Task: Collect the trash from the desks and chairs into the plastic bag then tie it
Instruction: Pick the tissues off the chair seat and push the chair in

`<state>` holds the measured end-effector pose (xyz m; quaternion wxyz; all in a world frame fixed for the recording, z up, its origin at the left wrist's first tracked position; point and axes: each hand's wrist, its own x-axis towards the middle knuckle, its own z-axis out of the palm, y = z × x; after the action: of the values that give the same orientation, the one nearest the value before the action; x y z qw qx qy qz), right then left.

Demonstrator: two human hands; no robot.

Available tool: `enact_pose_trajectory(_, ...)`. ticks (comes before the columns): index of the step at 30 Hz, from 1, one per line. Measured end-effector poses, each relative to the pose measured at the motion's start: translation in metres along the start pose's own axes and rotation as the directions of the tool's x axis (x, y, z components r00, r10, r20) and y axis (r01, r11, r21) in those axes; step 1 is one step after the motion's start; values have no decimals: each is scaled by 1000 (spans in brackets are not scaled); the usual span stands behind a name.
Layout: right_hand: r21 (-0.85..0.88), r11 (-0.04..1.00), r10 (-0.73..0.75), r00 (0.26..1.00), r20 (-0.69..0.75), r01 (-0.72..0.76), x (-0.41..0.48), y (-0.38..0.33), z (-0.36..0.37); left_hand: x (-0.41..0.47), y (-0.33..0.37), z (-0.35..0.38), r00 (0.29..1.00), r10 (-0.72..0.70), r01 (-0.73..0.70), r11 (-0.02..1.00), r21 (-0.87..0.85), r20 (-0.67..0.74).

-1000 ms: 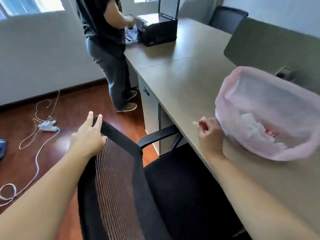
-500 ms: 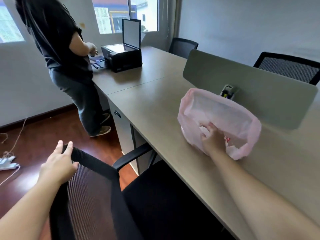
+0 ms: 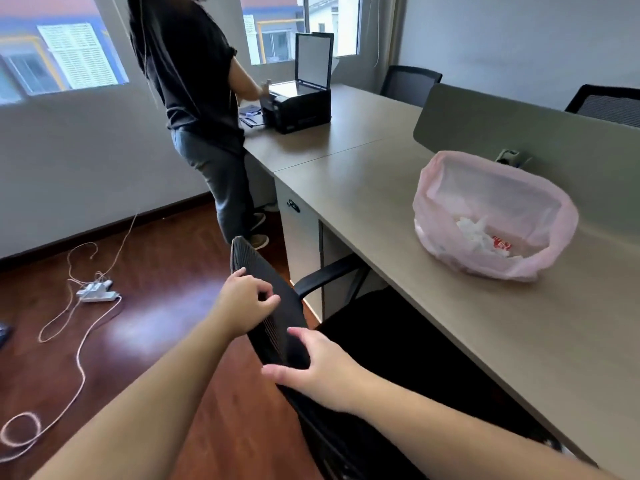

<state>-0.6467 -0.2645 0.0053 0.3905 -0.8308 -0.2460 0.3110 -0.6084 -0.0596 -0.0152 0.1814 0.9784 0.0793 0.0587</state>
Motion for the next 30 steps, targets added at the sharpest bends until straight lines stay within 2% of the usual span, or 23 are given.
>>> enact_pose_trajectory(2,-90,996,14,998,69,-8,1,6,14,-7,3,1,999,51,-50,998,43,-12)
enact_pose_trajectory(6,-108,994,37,992,124,-24,-5,9,18,-16,12,-1,993,101,-97,993,62,-58)
enact_pose_trajectory(10,-79,997,26,990,137,-15,-7,10,10,-10,23,-3,997,56,-53,997,64,-55)
enact_pose_trajectory(14,-135,991,0,993,118,17,-6,18,-9,1,34,4,994,0,0,1000,-5,-105)
enact_pose_trajectory(20,-102,994,31,998,-50,-36,-13,33,-58,43,68,20,996,52,-51,998,24,-77)
enact_pose_trajectory(24,-375,919,26,970,-242,-118,-20,47,-86,72,94,33,995,69,-69,998,10,-67)
enact_pose_trajectory(27,-475,861,7,937,-349,-183,-21,60,-103,94,113,43,994,88,-88,996,18,-58)
enact_pose_trajectory(30,-545,819,-81,904,-419,-179,-21,74,-123,113,132,51,992,109,-107,994,31,-56)
